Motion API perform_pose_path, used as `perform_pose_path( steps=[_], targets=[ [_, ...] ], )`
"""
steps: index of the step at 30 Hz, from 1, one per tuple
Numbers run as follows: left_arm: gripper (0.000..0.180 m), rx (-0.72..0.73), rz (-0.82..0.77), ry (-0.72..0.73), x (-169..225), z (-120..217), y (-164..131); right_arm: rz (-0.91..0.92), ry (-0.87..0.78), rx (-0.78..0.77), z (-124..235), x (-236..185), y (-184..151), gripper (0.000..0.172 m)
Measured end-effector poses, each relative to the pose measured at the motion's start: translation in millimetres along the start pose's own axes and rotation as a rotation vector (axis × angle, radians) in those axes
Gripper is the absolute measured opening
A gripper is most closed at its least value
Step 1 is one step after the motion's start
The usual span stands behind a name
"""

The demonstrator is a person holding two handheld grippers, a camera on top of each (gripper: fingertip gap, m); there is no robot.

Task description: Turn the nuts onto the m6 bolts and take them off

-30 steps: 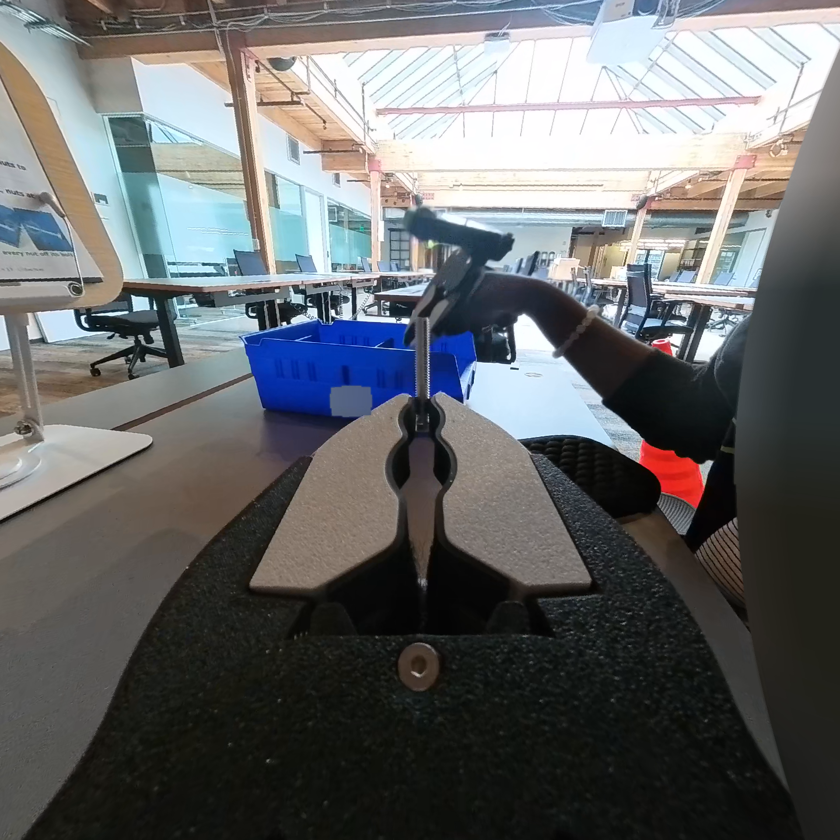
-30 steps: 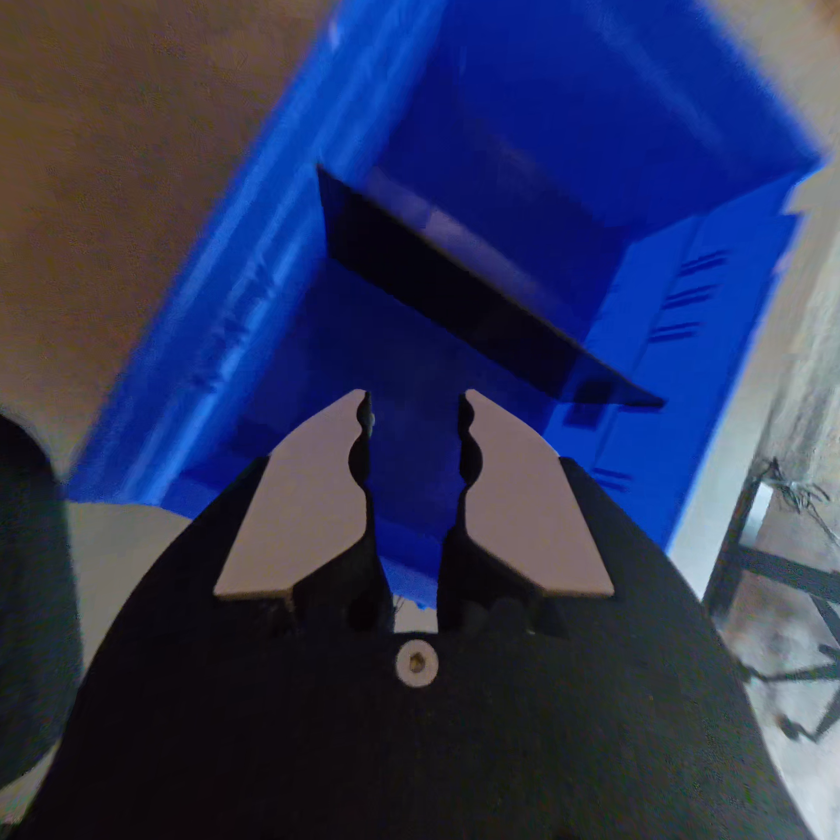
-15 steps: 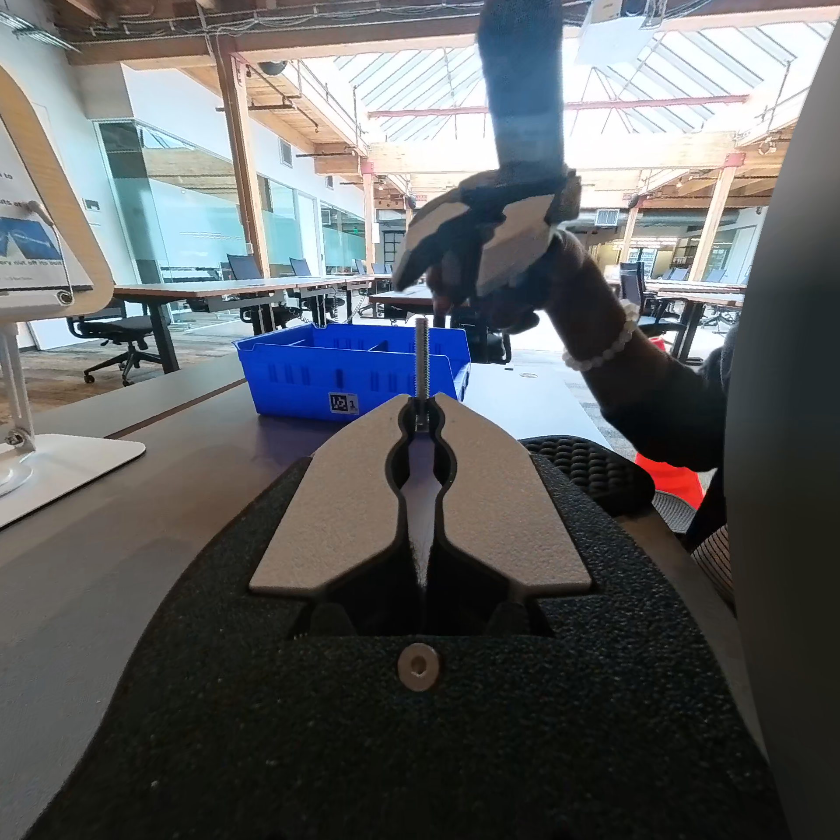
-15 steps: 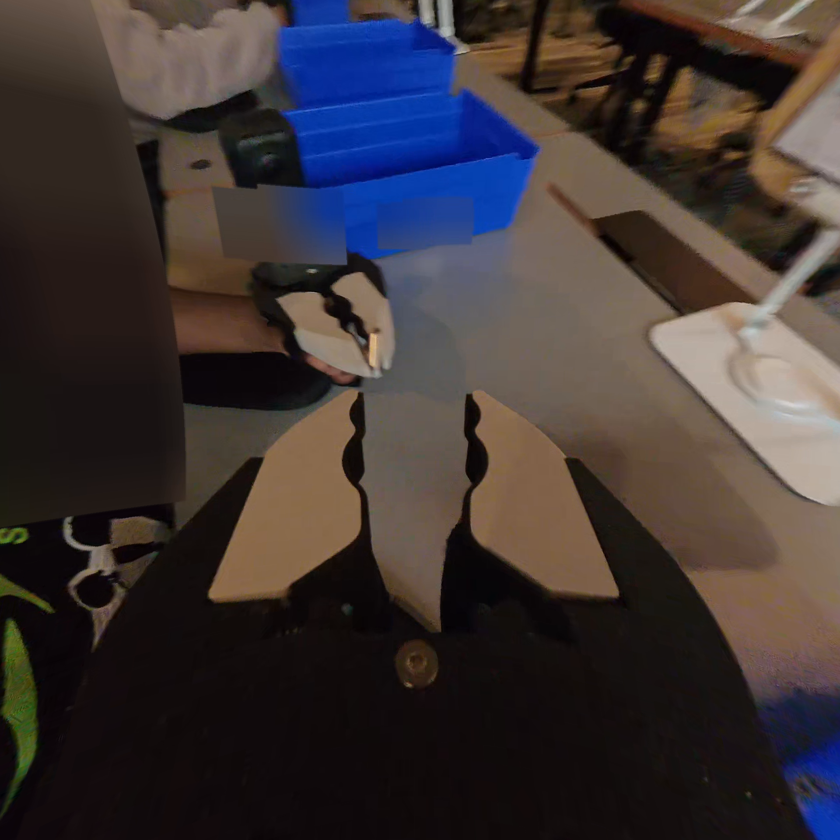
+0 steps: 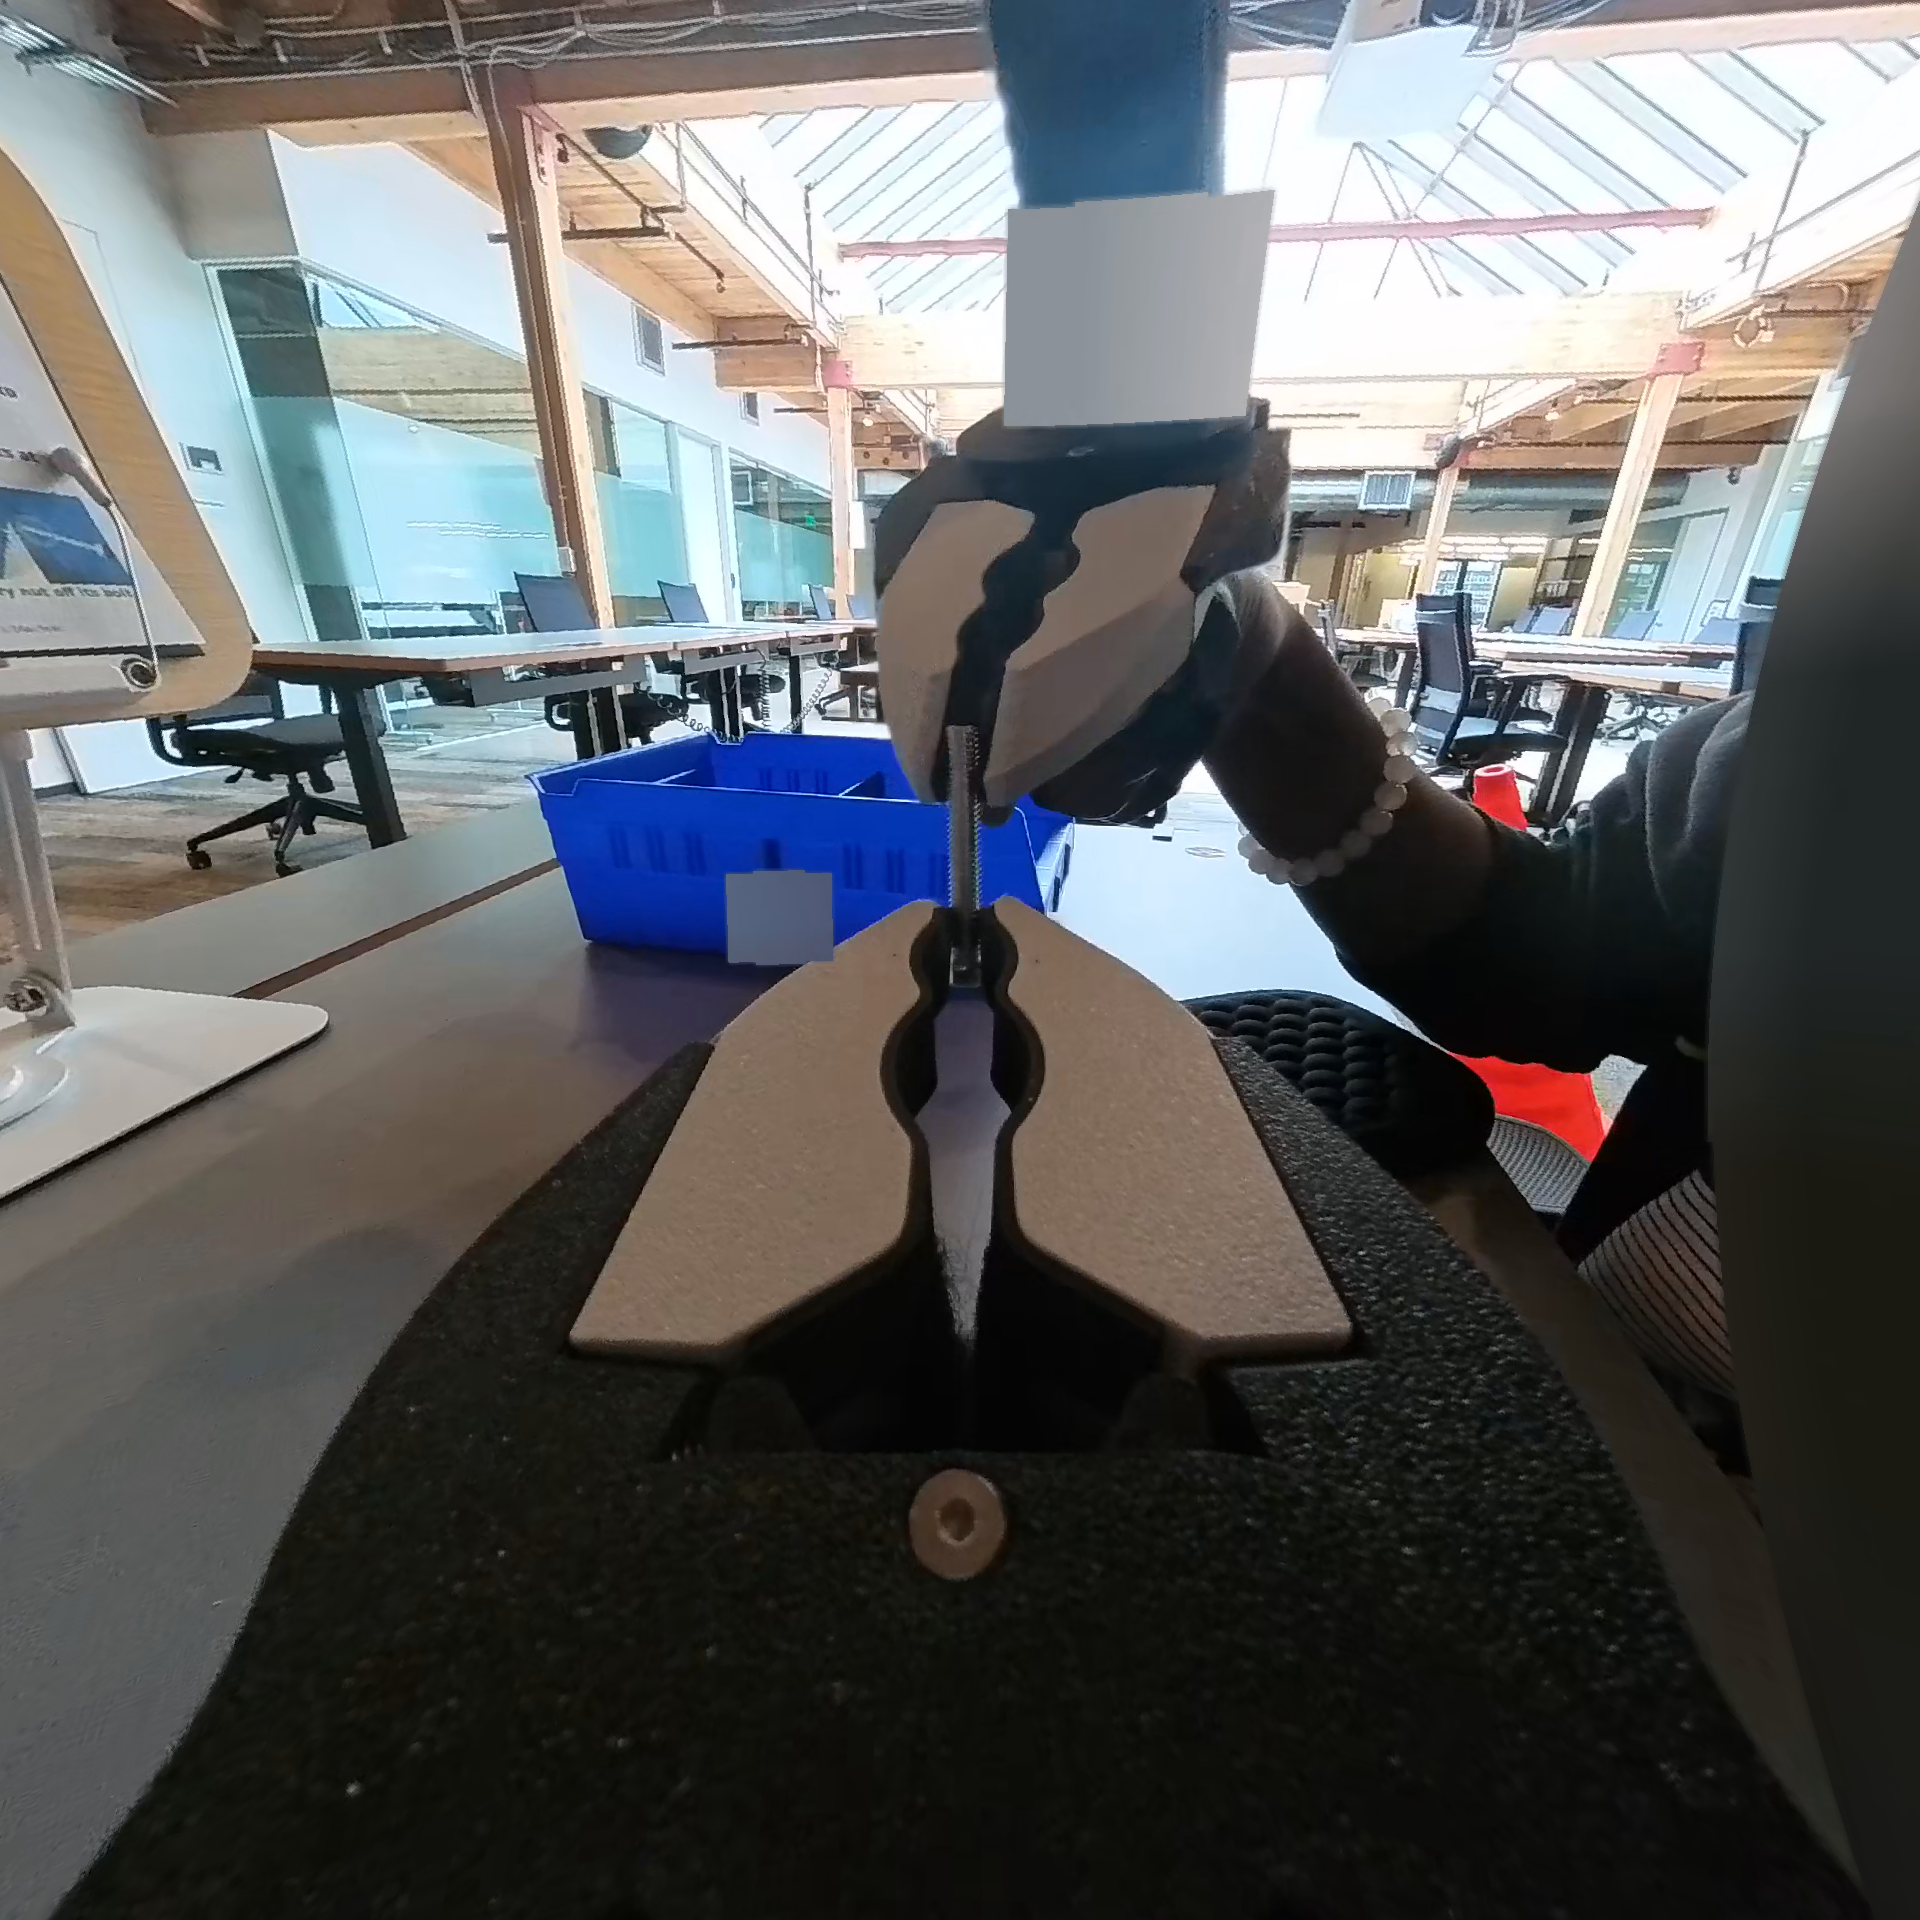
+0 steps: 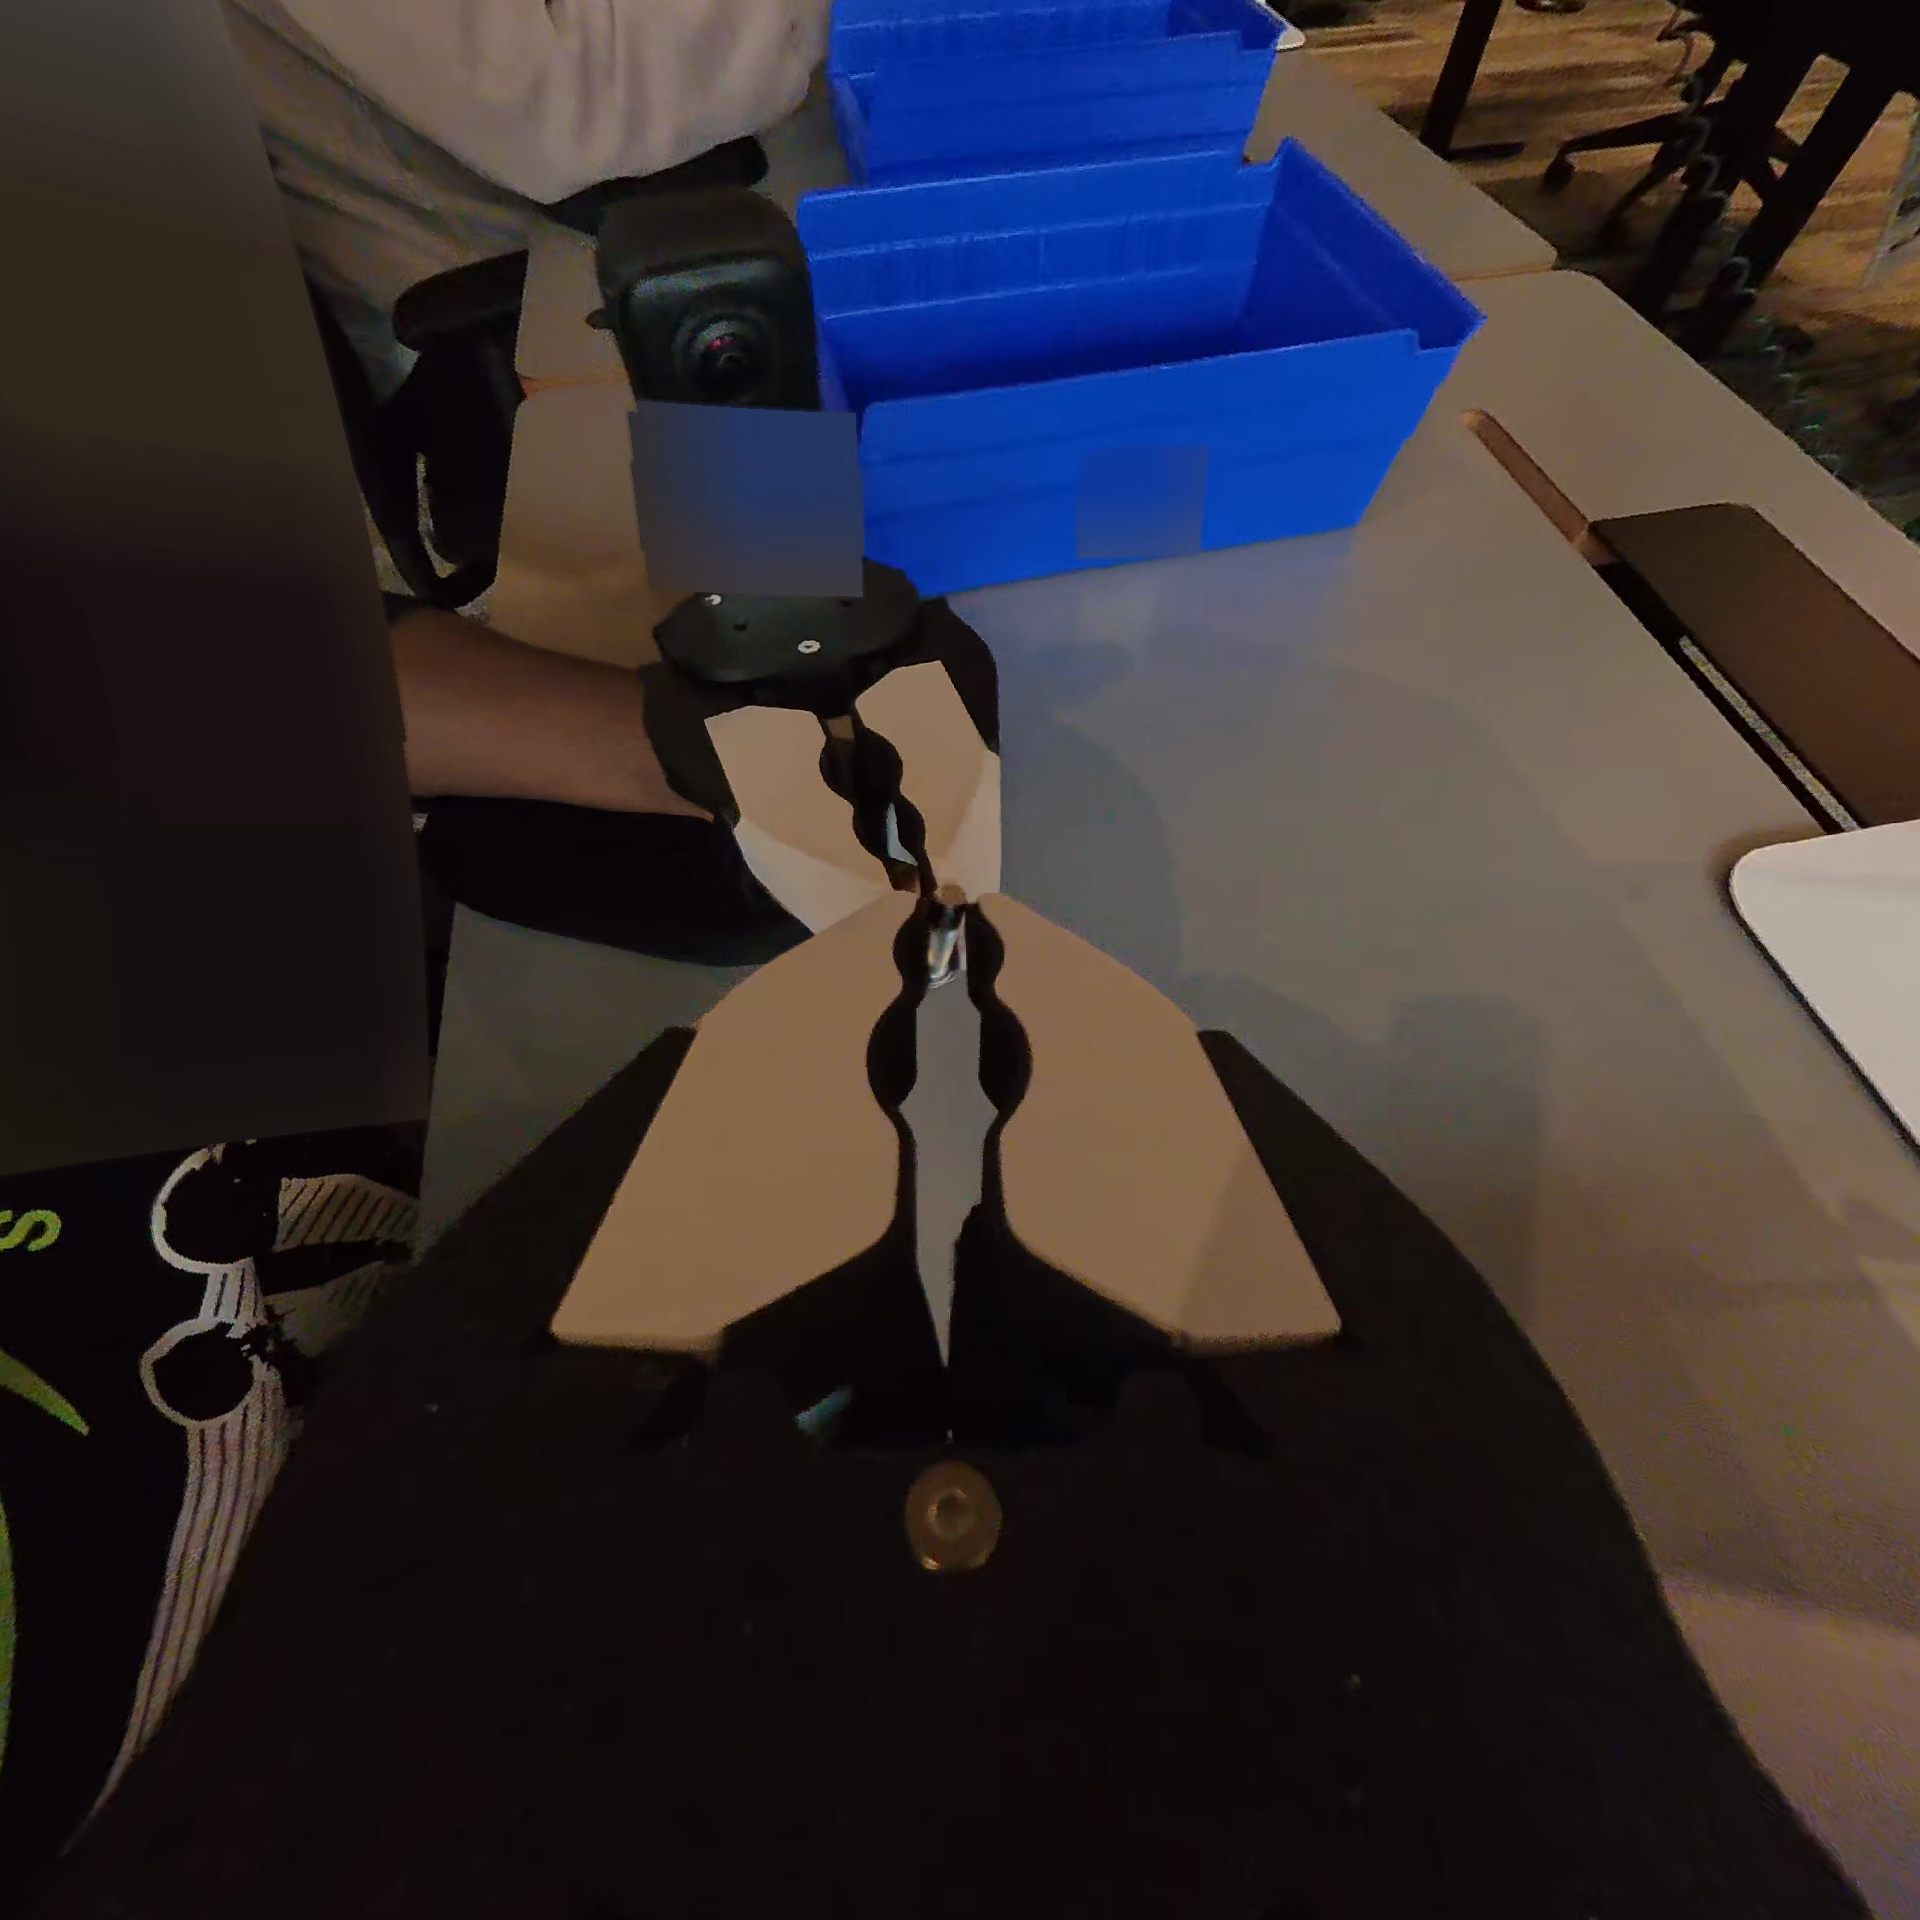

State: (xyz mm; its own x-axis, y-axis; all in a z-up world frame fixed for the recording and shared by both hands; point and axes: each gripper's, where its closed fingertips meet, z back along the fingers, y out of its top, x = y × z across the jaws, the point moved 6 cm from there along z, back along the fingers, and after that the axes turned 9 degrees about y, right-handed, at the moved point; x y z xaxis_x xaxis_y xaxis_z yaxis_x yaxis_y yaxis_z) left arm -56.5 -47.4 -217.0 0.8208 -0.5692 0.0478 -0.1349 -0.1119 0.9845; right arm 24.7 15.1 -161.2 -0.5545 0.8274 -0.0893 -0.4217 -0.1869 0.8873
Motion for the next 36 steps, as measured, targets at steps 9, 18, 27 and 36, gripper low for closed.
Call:
perform_pose_path(
  steps=[9,18,27,36],
  targets=[
    [0.013,-0.022,0.0,-0.01,1.5,-2.9,-4.3,0.036,-0.034,-0.024,2.0,-1.1,-2.5,0.005],
    [0.06,-0.069,-0.105,0.071,0.3,-7.8,-10.7,0.032,-0.109,-0.025,24.5,7.2,-1.6,0.005],
    [0.063,-0.185,-0.055,0.026,1.8,-11.0,-24.6,0.012,-0.434,-0.068,131.1,57.1,-2.4,0.005],
    [0.06,-0.291,-0.095,0.025,2.7,-14.4,-41.0,-0.329,-0.725,-0.316,246.3,156.5,-78.5,0.005]
  ],
)
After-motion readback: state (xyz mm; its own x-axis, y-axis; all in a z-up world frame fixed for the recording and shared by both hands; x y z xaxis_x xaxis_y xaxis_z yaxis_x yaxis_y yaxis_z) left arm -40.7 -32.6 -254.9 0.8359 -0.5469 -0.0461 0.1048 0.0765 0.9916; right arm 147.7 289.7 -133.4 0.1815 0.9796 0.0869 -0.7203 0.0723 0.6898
